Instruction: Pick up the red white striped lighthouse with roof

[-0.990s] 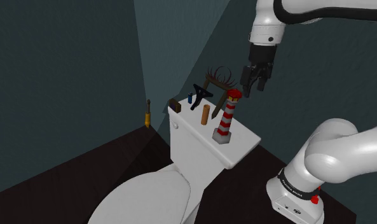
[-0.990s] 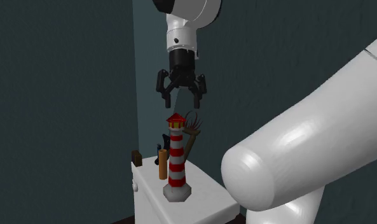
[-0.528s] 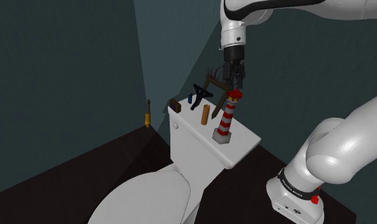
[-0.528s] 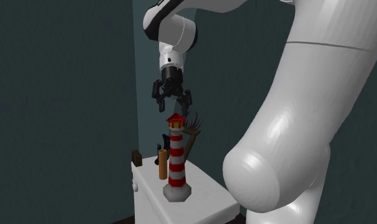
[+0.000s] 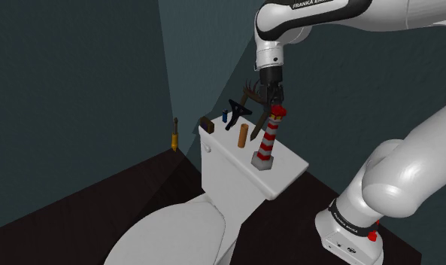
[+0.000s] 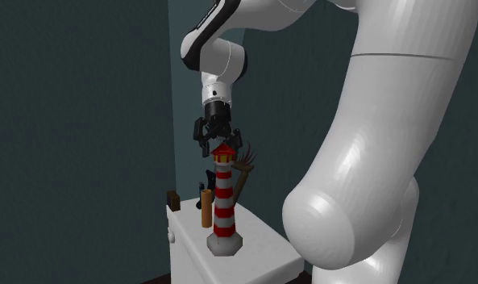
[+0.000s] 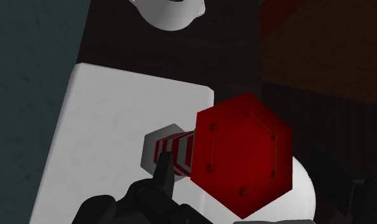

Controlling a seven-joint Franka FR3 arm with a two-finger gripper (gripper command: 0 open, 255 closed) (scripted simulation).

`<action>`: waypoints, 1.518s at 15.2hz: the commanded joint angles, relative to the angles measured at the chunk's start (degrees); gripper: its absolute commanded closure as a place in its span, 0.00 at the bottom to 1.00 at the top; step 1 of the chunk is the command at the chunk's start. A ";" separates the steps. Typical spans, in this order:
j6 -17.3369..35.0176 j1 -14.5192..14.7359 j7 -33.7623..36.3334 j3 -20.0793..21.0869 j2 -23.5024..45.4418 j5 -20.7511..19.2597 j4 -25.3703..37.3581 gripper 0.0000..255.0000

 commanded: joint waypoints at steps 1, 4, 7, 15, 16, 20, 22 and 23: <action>0.53 0.01 -0.10 0.00 0.20 0.01 -0.32 0.00; 0.51 0.03 -0.06 0.03 0.22 0.04 -0.27 1.00; 0.49 0.02 -0.07 0.02 0.21 0.04 -0.26 1.00; -2.48 0.02 0.44 -0.01 -0.29 0.05 2.25 1.00; -3.24 0.02 0.57 -0.01 -0.39 0.06 2.93 1.00; -6.25 0.03 1.10 -0.04 -0.63 0.15 5.74 1.00; -7.76 0.04 1.36 -0.05 -0.68 0.21 7.22 1.00; -8.51 0.04 1.49 -0.06 -0.68 0.25 7.98 1.00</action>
